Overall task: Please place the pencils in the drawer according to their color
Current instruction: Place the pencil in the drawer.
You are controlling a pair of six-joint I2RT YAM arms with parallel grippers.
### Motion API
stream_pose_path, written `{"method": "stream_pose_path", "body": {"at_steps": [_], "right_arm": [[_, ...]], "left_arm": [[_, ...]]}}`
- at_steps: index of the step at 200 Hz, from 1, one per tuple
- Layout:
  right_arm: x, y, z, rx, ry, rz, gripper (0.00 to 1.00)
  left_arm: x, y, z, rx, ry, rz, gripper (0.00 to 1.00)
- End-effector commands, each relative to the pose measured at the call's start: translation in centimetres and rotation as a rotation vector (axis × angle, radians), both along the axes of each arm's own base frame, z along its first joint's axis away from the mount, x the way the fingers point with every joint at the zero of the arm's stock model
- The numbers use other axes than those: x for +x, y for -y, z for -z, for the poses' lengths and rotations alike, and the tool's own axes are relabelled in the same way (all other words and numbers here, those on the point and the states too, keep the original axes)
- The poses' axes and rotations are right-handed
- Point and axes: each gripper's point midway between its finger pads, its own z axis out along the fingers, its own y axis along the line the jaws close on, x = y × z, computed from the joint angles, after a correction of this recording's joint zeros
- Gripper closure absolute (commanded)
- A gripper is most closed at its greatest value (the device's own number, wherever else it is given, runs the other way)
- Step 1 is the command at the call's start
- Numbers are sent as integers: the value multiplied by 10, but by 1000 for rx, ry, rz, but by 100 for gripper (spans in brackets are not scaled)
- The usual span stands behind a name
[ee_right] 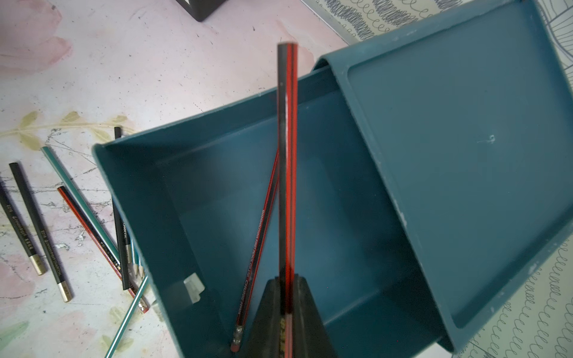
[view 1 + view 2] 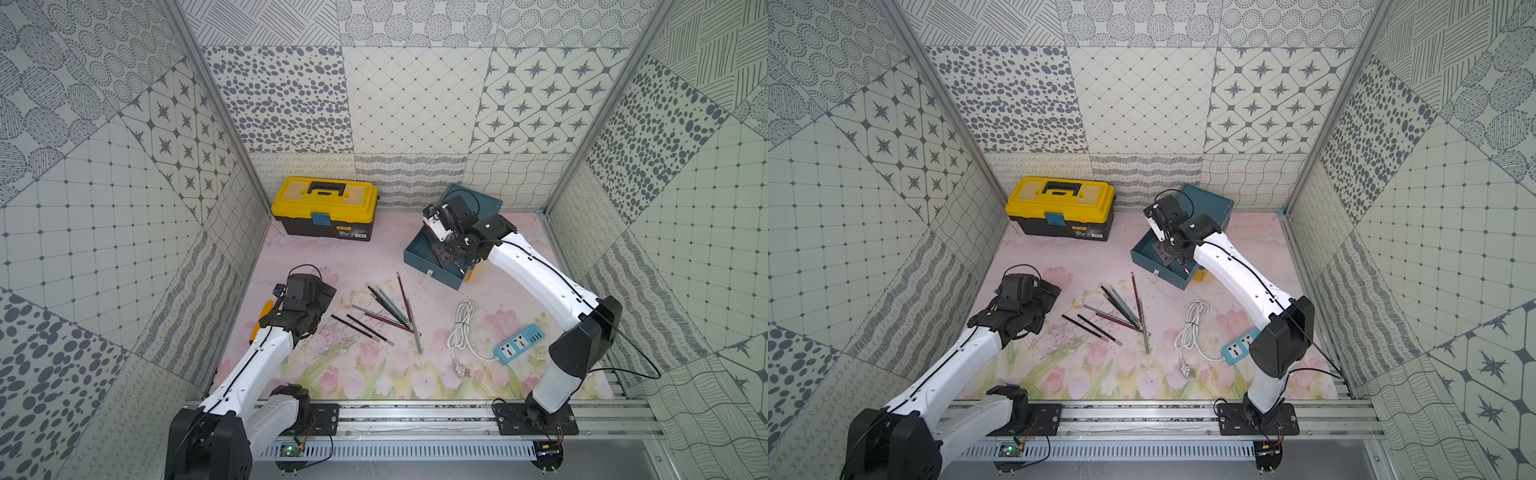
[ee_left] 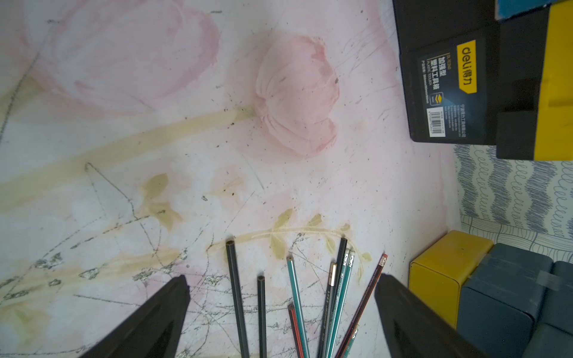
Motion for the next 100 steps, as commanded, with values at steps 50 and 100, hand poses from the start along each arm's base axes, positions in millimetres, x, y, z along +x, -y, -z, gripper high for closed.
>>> {"method": "stream_pose_path", "body": {"at_steps": [50, 100], "right_arm": [[-4, 0, 13, -15, -49, -10, 93], [7, 3, 14, -24, -37, 42, 97]], "left_arm": [[9, -1, -14, 12, 39, 9, 1], [8, -2, -15, 16, 38, 7, 1]]}}
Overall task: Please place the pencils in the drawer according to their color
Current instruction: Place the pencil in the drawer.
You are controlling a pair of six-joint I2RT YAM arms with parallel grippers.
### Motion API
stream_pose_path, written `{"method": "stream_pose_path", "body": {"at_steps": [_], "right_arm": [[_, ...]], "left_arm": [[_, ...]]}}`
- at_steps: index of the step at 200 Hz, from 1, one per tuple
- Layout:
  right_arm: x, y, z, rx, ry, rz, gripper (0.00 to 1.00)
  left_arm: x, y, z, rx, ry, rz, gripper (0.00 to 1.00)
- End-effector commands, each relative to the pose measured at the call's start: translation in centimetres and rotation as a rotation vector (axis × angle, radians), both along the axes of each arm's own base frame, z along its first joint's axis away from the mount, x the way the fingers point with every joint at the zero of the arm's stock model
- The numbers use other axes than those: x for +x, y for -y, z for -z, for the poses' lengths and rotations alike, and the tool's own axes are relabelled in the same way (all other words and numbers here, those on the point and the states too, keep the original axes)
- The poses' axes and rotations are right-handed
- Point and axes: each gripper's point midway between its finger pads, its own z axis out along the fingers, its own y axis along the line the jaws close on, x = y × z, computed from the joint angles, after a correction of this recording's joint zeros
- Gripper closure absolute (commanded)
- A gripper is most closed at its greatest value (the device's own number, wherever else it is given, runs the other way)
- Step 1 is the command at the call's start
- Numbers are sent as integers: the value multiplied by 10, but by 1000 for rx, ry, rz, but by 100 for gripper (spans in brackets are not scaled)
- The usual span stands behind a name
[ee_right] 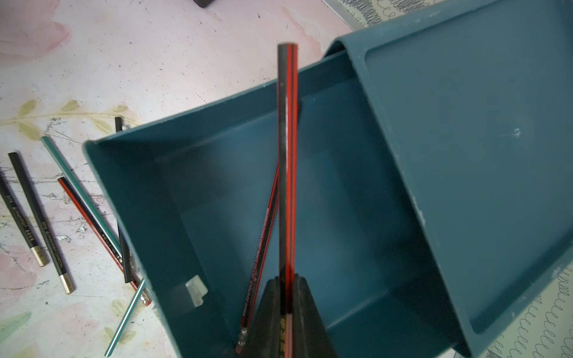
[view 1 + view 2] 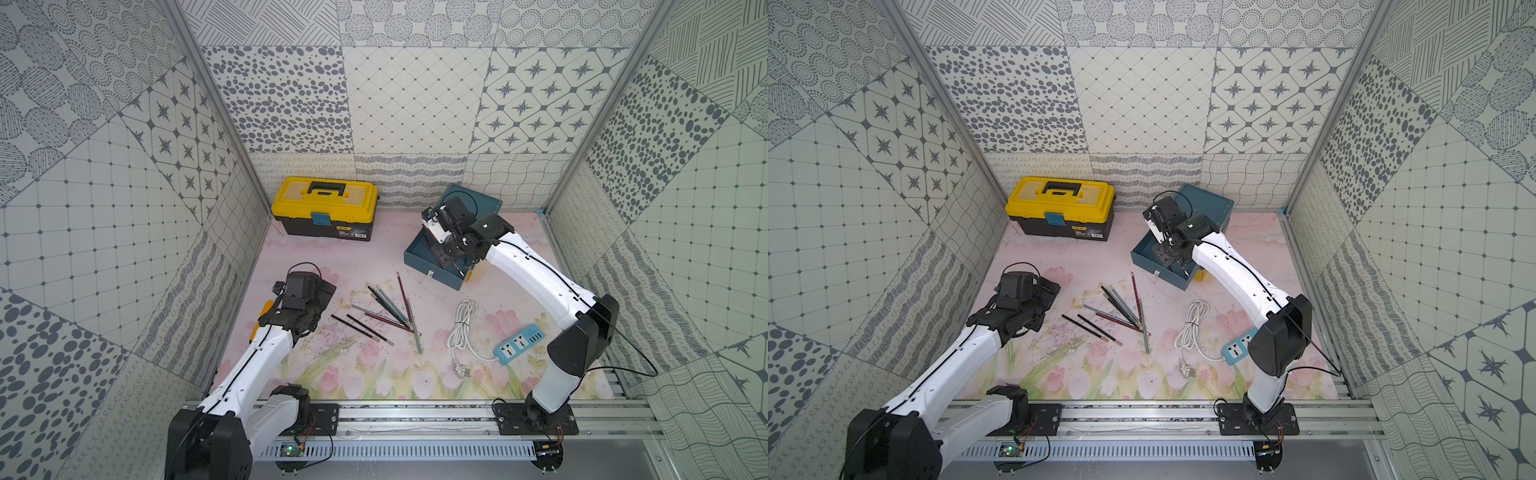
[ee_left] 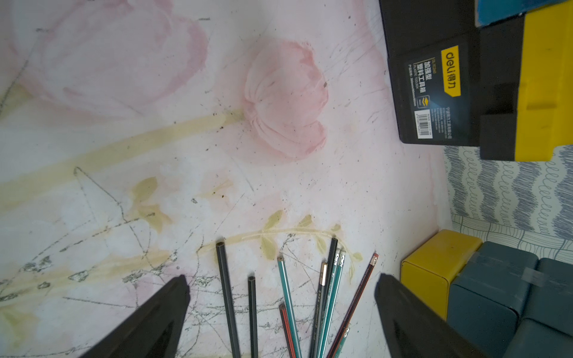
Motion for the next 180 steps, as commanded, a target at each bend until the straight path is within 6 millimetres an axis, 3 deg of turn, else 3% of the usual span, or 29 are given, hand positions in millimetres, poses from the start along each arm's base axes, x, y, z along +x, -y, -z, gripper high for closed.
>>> {"method": "stream_pose_path", "body": {"at_steps": [1, 82, 140, 180], "right_arm": [[8, 4, 2, -7, 0, 44, 97], [19, 9, 9, 16, -22, 107, 92], [18, 7, 14, 24, -42, 90, 70], [13, 2, 1, 70, -35, 72, 69]], "left_arm": [[3, -3, -7, 19, 19, 6, 1], [2, -4, -8, 28, 17, 3, 1], [0, -6, -9, 35, 18, -3, 1], [-1, -7, -10, 42, 19, -8, 1]]}}
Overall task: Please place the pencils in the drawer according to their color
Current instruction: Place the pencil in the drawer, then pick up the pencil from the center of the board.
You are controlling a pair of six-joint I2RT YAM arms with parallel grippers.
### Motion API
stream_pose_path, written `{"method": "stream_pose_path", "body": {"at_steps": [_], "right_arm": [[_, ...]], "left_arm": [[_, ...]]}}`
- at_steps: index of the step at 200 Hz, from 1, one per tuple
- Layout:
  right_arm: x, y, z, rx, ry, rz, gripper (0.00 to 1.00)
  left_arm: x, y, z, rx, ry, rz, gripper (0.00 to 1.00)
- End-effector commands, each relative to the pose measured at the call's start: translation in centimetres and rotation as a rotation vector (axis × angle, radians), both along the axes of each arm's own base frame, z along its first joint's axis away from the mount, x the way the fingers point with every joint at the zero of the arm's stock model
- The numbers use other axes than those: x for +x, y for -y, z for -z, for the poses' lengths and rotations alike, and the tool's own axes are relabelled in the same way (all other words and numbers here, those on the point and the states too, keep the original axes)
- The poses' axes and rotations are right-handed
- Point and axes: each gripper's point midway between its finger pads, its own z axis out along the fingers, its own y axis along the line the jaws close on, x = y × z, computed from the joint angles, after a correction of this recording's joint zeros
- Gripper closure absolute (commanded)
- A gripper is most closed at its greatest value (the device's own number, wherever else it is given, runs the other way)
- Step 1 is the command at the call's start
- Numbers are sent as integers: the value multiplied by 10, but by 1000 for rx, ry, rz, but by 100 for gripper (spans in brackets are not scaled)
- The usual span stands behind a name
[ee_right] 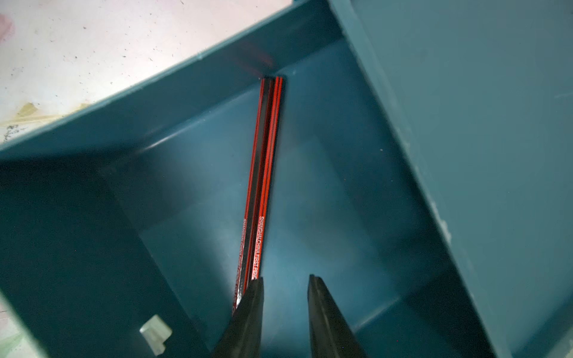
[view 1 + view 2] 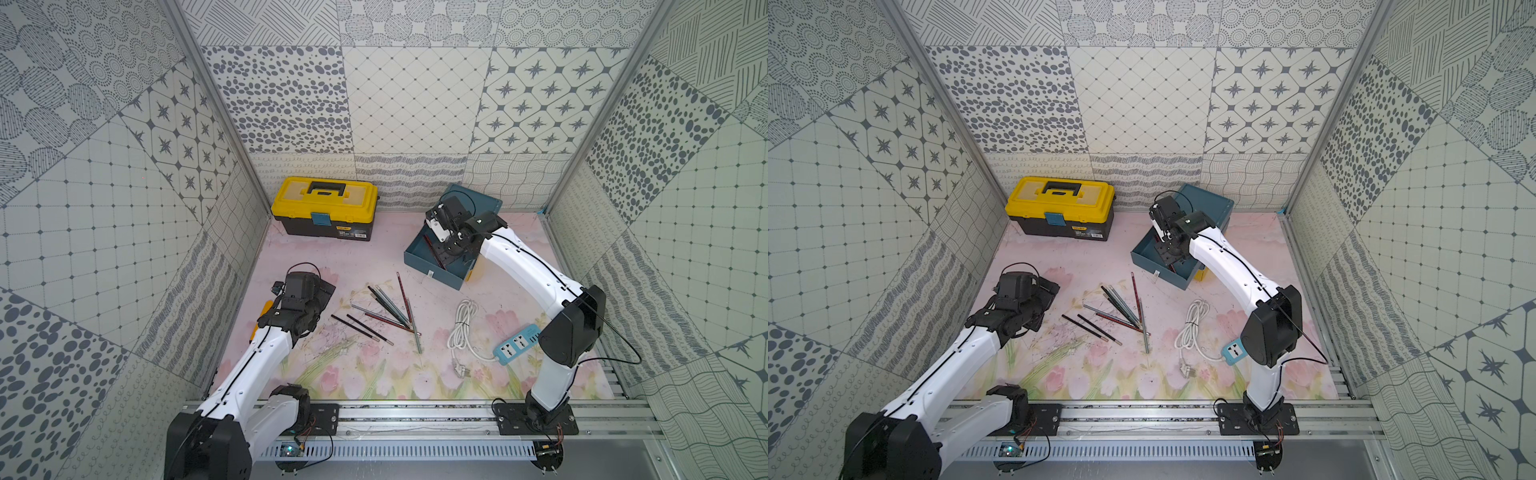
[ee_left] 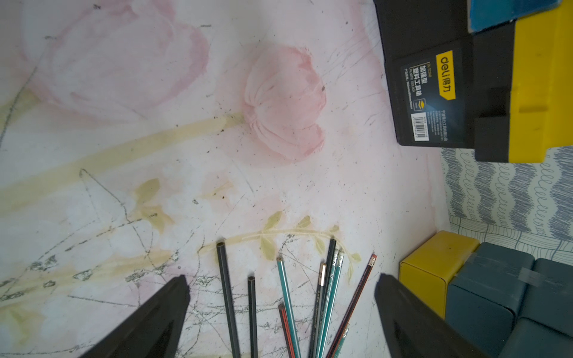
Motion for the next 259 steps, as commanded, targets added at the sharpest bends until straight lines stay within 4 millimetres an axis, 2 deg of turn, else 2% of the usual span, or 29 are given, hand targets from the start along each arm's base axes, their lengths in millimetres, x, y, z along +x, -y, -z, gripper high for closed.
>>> {"method": "stream_pose_path", "body": {"at_steps": [1, 30, 58, 95, 123, 155, 195, 220, 259], "right_arm": [[1, -7, -22, 63, 35, -13, 69], [-8, -14, -40, 104, 62, -34, 68], [-23, -30, -65, 128, 118, -71, 68], [-51, -67, -88, 141, 171, -166, 68], [-75, -103, -86, 154, 158, -260, 68], [-105, -144, -57, 133, 75, -385, 66], [-131, -175, -10, 50, -14, -465, 66], [-140, -185, 22, 2, -74, -492, 67], [-147, -190, 80, -62, -189, -496, 70]], "left_arm": [[1, -6, -6, 35, 12, -1, 1], [0, -7, -8, 41, 15, -3, 1], [-1, -8, -10, 43, 21, -8, 1], [-3, -9, -8, 45, 15, -19, 1], [-5, -10, -6, 39, 11, -33, 1], [-7, -11, -5, 36, 15, -44, 1], [-10, -12, -3, 38, 9, -49, 1], [-10, -13, -2, 38, 7, -52, 1], [-14, -15, 0, 51, -7, -56, 1]]}}
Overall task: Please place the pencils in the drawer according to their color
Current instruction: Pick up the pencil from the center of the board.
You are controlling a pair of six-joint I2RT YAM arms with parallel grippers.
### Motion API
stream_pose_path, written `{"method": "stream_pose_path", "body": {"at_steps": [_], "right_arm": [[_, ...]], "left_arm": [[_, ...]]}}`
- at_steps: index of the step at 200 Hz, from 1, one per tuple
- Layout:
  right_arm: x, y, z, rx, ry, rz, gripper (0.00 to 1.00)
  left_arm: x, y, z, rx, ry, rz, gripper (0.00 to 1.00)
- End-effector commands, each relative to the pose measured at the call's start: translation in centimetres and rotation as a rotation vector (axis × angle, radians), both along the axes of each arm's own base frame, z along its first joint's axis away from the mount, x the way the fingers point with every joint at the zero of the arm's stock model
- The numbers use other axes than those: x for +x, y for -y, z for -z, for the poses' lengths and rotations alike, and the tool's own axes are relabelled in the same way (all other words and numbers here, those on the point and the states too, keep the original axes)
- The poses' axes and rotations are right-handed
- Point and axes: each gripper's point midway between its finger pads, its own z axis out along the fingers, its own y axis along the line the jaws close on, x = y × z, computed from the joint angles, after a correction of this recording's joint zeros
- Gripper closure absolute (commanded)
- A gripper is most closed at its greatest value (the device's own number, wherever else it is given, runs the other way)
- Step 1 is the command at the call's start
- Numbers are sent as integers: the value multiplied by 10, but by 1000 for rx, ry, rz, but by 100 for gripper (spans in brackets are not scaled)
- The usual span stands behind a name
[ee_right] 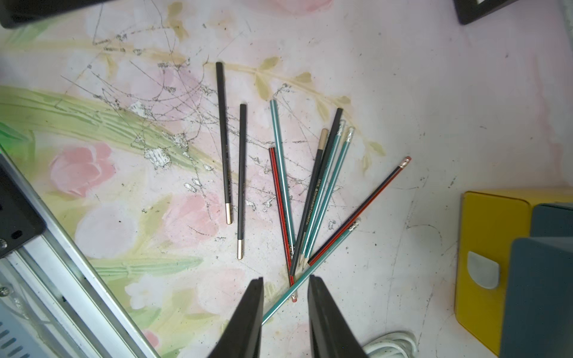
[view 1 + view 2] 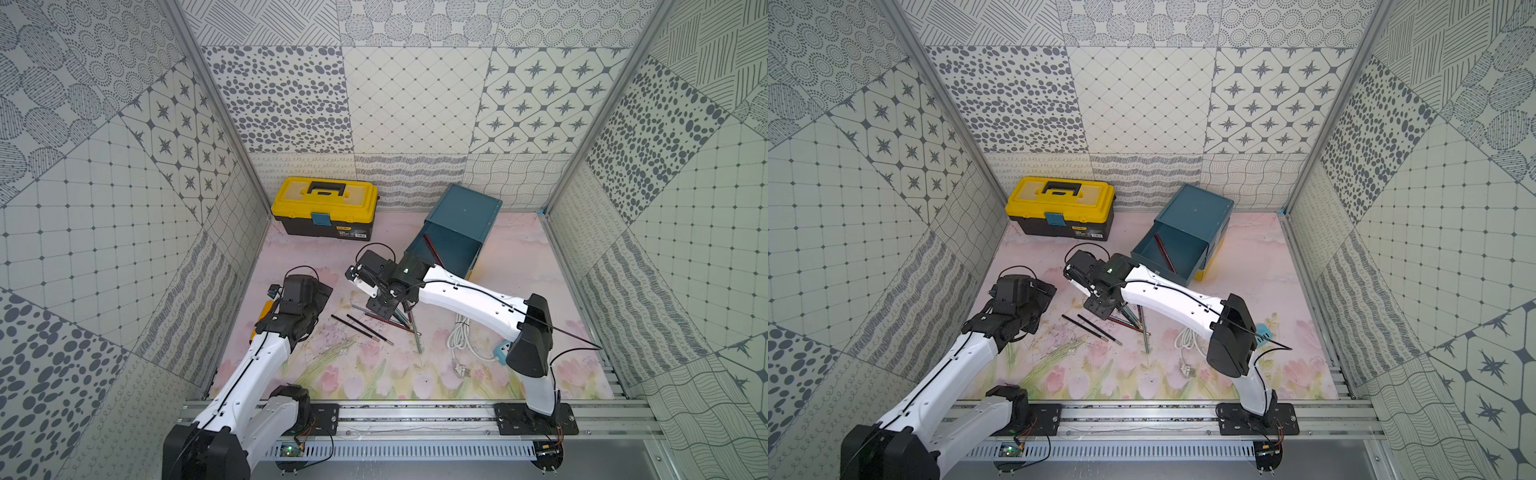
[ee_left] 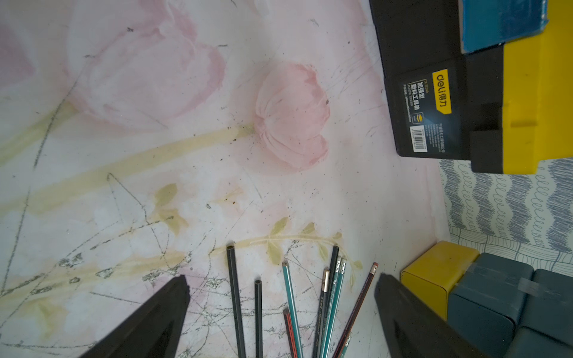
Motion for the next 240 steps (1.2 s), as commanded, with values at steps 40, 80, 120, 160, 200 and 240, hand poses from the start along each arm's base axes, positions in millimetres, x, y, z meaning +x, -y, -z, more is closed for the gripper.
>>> {"method": "stream_pose_path", "body": {"at_steps": [40, 80, 120, 160, 200, 240], "right_arm": [[-4, -4, 71, -84, -91, 23, 71], [2, -4, 100, -113, -92, 46, 71], [11, 2, 120, -137, -113, 76, 71], [18, 1, 126, -130, -120, 92, 73], [21, 2, 136, -146, -124, 97, 73], [18, 1, 140, -138, -148, 95, 76]], "left_arm": [[-9, -9, 3, 34, -20, -28, 1], [-9, -9, 5, 31, -24, -29, 1], [-9, -8, 5, 30, -27, -28, 1], [-7, -7, 6, 26, -31, -22, 1], [-6, -5, 9, 21, -38, -16, 1], [-6, -5, 10, 20, -41, -16, 1]]}}
